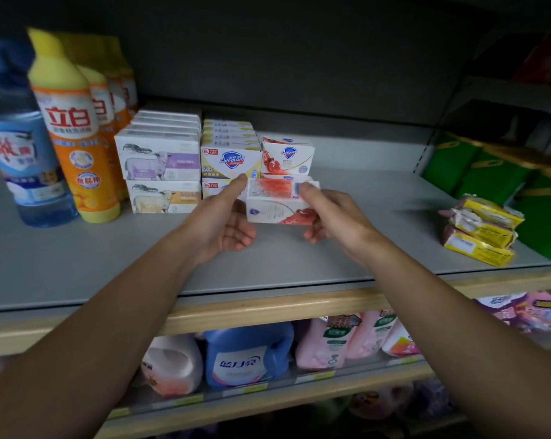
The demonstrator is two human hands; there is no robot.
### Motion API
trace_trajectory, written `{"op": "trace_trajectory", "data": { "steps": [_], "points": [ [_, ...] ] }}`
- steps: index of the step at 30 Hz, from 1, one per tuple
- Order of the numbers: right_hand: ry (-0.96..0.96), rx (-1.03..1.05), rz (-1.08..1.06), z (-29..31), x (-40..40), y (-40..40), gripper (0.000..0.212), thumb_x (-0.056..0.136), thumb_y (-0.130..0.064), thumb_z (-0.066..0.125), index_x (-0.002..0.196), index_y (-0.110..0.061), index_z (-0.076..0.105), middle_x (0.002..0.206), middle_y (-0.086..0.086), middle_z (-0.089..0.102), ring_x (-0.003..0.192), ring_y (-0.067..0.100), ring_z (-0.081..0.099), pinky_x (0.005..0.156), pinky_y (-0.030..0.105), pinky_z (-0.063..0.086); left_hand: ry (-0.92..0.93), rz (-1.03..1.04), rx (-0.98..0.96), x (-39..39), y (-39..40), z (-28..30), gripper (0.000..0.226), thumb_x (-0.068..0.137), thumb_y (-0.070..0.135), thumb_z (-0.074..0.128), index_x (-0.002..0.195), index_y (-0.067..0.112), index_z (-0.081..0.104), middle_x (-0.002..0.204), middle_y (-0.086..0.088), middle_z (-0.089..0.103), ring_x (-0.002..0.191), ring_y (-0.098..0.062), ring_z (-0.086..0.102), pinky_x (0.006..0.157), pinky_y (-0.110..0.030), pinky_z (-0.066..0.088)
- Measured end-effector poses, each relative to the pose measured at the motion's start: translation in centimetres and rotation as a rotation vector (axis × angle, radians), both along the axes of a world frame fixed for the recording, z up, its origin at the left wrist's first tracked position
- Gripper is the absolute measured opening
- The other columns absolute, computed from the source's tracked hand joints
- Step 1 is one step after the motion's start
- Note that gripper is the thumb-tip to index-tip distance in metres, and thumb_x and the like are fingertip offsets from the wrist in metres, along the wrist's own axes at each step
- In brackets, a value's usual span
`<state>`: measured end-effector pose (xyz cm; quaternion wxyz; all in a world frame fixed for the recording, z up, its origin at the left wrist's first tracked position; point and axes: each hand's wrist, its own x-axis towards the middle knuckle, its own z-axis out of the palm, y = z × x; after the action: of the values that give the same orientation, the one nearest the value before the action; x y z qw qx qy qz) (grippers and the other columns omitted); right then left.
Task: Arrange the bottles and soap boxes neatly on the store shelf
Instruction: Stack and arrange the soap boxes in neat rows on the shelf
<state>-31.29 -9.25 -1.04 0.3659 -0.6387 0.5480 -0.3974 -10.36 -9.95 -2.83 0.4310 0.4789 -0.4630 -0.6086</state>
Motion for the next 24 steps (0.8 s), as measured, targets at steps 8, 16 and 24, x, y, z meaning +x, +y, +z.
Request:
{"op": "trace_trajectory", "data": {
  "steps": [8, 16, 24],
  "points": [
    [-0.05, 0.02, 0.08, -0.3, -0.3, -0.6, 0.037, 0.077, -0.046, 0.065, 0.104, -0.02, 0.068, 0.096, 0.007, 0.071, 0.059, 0.016, 0.06, 0.058, 0.032, 0.05, 0.014, -0.018, -0.003, -0.1, -0.3, -0.2, 0.062, 0.086, 0.068, 0.048, 0.102, 0.011, 0.065, 0.067, -0.014, 0.067, 0.049, -0.022, 0.062, 0.044, -0.024, 0.049],
    [0.186, -0.217, 0.036, 0.1, -1.4, -0.8, 0.037, 0.092, -0.026, 0.065, 0.128, -0.027, 0.058, 0.121, -0.008, 0.064, 0.097, 0.01, 0.067, 0.096, 0.037, 0.052, -0.007, -0.035, -0.428, -0.6, 0.3, -0.7, 0.033, 0.087, 0.011, 0.068, 0.113, 0.031, 0.063, 0.103, -0.004, 0.074, 0.077, -0.025, 0.073, 0.059, -0.035, 0.059],
    [0.671, -0.625, -0.024, -0.5, -2.8, 0.4, 0.045, 0.081, -0.019, 0.077, 0.123, -0.015, 0.059, 0.123, 0.0, 0.063, 0.111, 0.019, 0.053, 0.083, 0.018, 0.033, -0.388, 0.084, -0.936, -1.2, 0.5, -1.5, 0.055, 0.072, 0.0, 0.081, 0.111, 0.034, 0.062, 0.111, 0.016, 0.065, 0.102, -0.011, 0.066, 0.088, -0.026, 0.055]
  ]
}}
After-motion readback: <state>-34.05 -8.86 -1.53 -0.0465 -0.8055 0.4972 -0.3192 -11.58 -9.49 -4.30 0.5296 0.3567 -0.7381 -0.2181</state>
